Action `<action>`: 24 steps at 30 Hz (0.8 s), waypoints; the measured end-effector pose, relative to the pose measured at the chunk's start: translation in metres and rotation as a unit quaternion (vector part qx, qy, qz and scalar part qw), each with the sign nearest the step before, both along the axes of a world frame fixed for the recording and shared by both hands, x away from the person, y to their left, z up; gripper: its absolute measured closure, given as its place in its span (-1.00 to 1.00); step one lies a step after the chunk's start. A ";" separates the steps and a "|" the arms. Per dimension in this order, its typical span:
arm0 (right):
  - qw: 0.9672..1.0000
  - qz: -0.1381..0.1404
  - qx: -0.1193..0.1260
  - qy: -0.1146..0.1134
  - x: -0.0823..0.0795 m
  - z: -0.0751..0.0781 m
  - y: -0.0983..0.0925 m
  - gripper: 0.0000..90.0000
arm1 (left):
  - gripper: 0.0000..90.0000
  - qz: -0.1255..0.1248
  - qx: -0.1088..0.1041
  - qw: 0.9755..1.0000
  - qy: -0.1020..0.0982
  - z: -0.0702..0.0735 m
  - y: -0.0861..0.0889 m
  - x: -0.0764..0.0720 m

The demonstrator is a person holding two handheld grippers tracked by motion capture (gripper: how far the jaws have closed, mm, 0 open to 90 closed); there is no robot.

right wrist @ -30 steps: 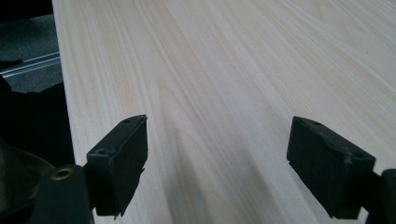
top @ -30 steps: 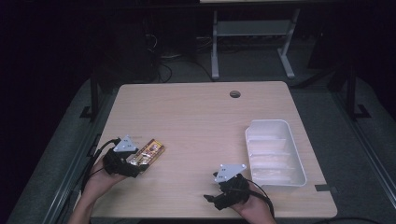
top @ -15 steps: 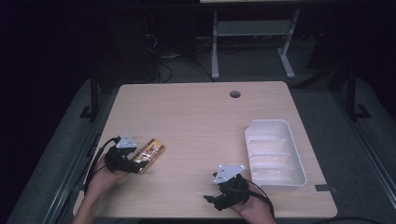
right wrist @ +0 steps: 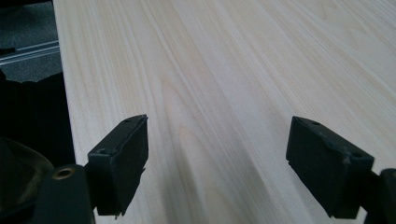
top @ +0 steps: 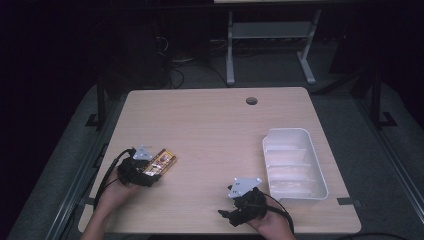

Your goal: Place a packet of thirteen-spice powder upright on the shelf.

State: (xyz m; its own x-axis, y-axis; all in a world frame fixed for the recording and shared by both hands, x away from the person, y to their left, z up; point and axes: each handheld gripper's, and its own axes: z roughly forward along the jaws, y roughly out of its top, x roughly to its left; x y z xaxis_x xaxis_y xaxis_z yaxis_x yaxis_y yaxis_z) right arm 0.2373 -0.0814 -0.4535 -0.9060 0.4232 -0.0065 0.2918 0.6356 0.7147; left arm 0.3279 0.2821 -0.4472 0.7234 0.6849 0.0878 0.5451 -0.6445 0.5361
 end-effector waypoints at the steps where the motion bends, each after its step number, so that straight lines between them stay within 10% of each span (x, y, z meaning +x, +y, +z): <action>1: 1.000 0.000 0.000 -0.001 0.000 0.000 0.000 -0.55 | -0.38 0.000 0.000 1.000 0.000 0.000 0.000 0.000; 24: 1.000 -0.004 0.011 0.008 -0.007 0.001 0.012 -0.49 | -0.28 0.019 0.003 1.000 -0.015 0.006 0.014 -0.010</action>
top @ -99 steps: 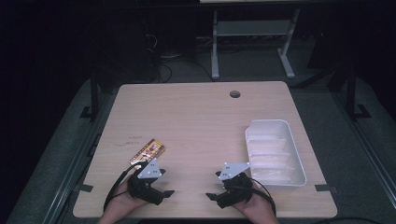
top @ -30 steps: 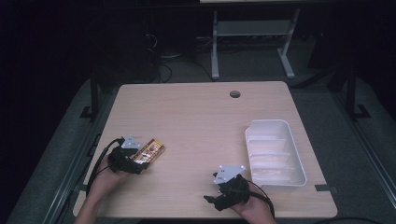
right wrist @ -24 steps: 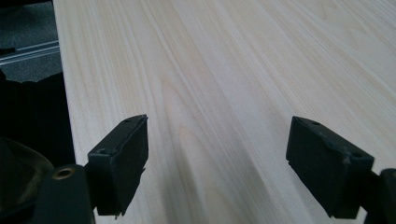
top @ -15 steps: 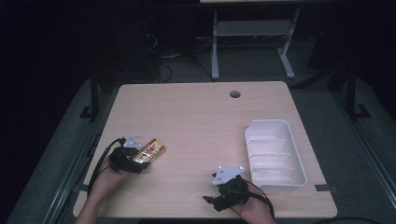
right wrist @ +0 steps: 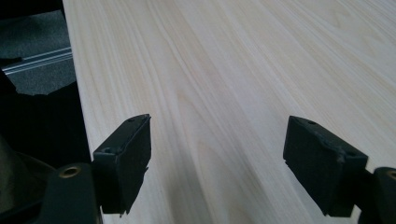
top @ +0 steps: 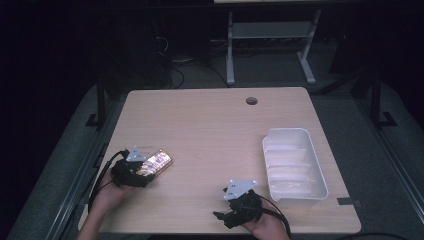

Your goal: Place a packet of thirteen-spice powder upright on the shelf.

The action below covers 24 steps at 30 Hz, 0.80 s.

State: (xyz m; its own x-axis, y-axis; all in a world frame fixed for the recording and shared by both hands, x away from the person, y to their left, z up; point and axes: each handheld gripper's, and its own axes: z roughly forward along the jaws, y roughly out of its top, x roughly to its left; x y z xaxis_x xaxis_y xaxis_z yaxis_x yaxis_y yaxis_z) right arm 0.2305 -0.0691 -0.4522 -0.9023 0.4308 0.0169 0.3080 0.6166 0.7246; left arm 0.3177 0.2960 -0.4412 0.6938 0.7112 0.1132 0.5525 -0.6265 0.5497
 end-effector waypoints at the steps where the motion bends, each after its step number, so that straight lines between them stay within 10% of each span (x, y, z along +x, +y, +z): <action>1: 1.000 0.002 0.000 0.000 0.000 0.000 0.001 -0.49 | -0.28 0.001 -0.004 1.000 -0.004 0.003 0.003 -0.002; 12: 0.999 0.013 0.011 0.031 0.001 0.011 0.014 -0.58 | -0.28 -0.009 -0.026 0.999 -0.034 0.020 -0.005 -0.017; 24: 0.999 0.011 0.038 0.010 0.023 0.043 0.032 -0.67 | -0.28 -0.020 -0.050 0.997 -0.054 0.028 -0.010 -0.041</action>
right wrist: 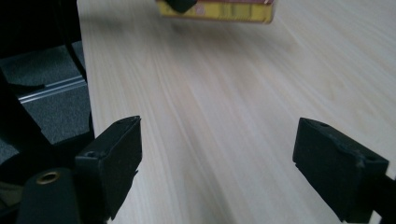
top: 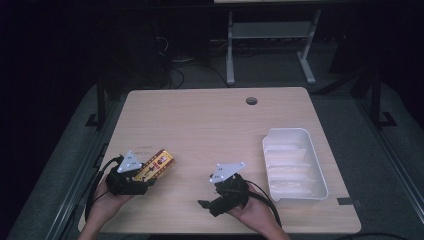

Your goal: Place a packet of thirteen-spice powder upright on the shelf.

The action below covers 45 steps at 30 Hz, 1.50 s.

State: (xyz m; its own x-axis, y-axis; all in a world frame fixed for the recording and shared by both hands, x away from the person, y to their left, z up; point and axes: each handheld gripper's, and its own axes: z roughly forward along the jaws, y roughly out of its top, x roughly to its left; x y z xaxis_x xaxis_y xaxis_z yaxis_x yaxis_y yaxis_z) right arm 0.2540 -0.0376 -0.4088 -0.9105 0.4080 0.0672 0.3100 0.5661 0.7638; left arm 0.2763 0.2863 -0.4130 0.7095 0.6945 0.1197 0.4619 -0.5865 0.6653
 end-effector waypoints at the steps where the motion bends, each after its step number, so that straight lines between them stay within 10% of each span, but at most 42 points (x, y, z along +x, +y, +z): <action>1: 1.000 -0.002 0.000 0.002 0.002 0.002 0.001 -0.67 | -0.28 -0.001 0.001 1.000 -0.001 0.000 0.000 -0.002; 45: 0.995 -0.009 0.001 0.099 0.099 0.052 0.082 -0.53 | -0.28 -0.006 -0.033 0.998 -0.048 0.013 0.006 -0.012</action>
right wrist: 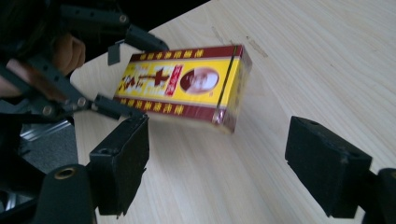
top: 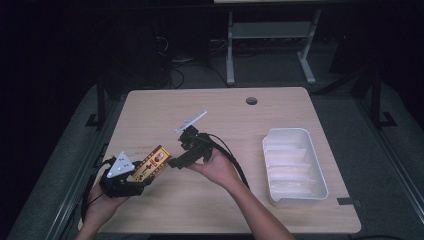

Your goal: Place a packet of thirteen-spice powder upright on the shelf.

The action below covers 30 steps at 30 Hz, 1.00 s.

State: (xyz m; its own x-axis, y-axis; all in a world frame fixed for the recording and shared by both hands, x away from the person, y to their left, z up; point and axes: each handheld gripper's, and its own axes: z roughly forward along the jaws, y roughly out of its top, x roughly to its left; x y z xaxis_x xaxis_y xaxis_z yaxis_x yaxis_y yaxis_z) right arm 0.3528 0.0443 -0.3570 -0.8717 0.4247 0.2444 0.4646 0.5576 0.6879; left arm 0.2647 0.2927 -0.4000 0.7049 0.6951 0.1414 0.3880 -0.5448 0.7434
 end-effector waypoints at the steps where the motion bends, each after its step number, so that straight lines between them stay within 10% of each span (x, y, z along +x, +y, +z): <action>1: 1.000 -0.002 -0.001 0.003 0.003 0.000 0.003 -0.53 | -0.28 0.000 -0.001 1.000 0.000 0.000 0.000 0.000; 30: 0.998 -0.005 -0.004 0.063 0.026 -0.016 0.026 -0.52 | -0.28 -0.010 -0.002 1.000 -0.018 0.007 -0.007 -0.005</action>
State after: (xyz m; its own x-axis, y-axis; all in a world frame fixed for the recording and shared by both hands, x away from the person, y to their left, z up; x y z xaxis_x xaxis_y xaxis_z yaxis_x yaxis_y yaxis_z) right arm 0.3791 0.0706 -0.3732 -0.8303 0.4348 0.3487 0.5523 0.5579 0.6194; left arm 0.2601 0.2857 -0.3934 0.7134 0.6812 0.1643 0.3494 -0.5491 0.7592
